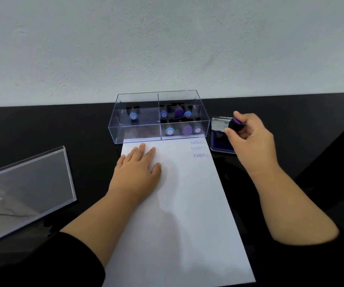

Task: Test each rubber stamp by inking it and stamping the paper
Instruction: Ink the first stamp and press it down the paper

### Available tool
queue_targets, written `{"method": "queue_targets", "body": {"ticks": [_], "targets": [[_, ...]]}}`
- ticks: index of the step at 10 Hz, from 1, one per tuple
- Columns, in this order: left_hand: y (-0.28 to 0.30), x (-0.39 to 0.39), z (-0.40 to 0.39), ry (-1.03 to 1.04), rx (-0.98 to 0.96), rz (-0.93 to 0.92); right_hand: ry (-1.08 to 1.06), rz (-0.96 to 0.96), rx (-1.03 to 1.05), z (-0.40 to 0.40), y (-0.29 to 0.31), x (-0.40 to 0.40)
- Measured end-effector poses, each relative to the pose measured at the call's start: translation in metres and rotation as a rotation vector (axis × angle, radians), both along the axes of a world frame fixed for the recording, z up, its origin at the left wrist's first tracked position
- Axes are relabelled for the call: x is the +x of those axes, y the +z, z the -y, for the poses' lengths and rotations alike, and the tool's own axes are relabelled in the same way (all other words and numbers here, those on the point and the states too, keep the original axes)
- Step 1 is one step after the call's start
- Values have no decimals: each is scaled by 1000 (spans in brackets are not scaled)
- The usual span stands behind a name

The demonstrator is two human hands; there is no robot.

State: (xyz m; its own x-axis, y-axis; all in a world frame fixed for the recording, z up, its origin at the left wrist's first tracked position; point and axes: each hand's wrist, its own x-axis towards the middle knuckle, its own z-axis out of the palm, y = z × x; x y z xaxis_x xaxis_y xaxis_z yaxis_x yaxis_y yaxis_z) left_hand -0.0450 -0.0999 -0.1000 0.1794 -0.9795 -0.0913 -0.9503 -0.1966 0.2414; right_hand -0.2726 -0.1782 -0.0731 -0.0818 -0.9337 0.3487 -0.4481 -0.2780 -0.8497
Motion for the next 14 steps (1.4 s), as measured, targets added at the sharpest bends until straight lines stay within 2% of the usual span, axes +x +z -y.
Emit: {"method": "queue_targets", "body": {"ticks": [10, 12, 14], "targets": [[-1, -1, 1, 15, 0, 0, 20, -27, 43, 0, 5, -10], [-1, 0, 1, 12, 2, 1, 1, -97, 51, 1, 5, -12], [-1, 0, 2, 10, -2, -1, -18, -251, 55, 1, 6, -11]]}}
